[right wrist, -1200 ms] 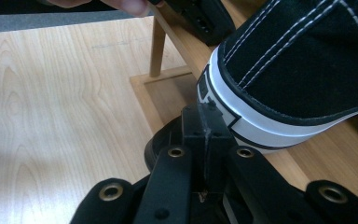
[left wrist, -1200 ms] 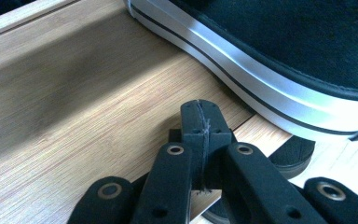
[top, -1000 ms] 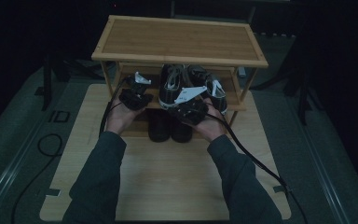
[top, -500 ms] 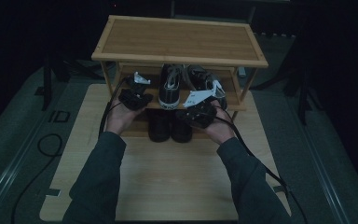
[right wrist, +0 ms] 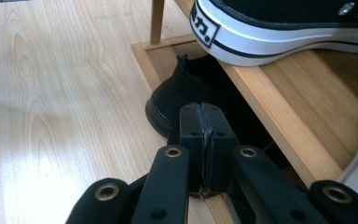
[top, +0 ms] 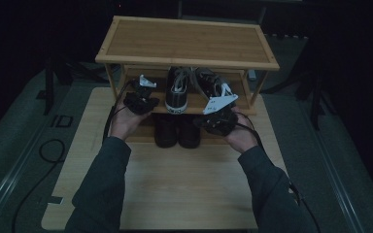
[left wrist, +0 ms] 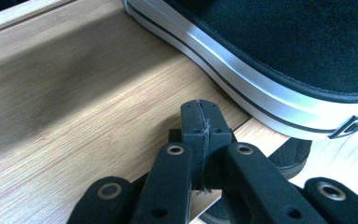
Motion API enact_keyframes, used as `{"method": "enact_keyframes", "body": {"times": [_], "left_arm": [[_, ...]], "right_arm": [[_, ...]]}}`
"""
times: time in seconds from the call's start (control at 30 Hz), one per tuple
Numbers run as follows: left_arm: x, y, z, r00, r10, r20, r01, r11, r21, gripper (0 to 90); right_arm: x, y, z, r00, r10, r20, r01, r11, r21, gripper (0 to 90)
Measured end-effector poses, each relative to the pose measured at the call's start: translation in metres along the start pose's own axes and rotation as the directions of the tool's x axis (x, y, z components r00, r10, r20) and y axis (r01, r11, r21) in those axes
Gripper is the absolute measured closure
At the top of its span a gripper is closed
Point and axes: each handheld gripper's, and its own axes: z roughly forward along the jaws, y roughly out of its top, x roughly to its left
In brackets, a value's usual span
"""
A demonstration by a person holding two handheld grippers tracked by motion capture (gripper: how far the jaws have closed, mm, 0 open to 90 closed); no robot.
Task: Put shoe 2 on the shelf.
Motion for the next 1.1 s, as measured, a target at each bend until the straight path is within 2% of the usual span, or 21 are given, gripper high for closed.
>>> {"method": "enact_keyframes", "body": {"times": [0.53,0.67,0.7,0.83,1.1], "left_arm": [[0.000,0.000,0.000,1.0000,-0.002,0.004,0.002,1.0000,-0.002,90.0],[0.001,0.000,0.000,1.0000,-0.001,0.004,0.001,1.0000,-0.002,90.0],[0.001,0.000,0.000,1.0000,-0.002,0.005,0.002,1.0000,-0.002,90.0],[0.001,0.000,0.000,1.0000,-0.002,0.004,0.002,1.0000,-0.002,90.0],[0.001,-0.001,0.000,1.0000,-0.004,0.006,0.004,1.0000,-0.004,90.0]], "right_arm": [[-0.005,-0.008,-0.011,0.9999,0.009,0.011,-0.009,1.000,0.007,85.4],[-0.004,-0.009,-0.016,1.0000,0.004,0.009,-0.004,1.000,0.015,87.1],[-0.005,-0.011,-0.020,0.9996,0.000,0.028,-0.001,1.000,0.010,89.9],[-0.010,-0.015,-0.026,0.9989,0.016,0.045,-0.016,1.000,0.014,90.0],[-0.013,-0.022,-0.035,0.9989,0.012,0.044,-0.013,0.999,0.031,90.0]]}}
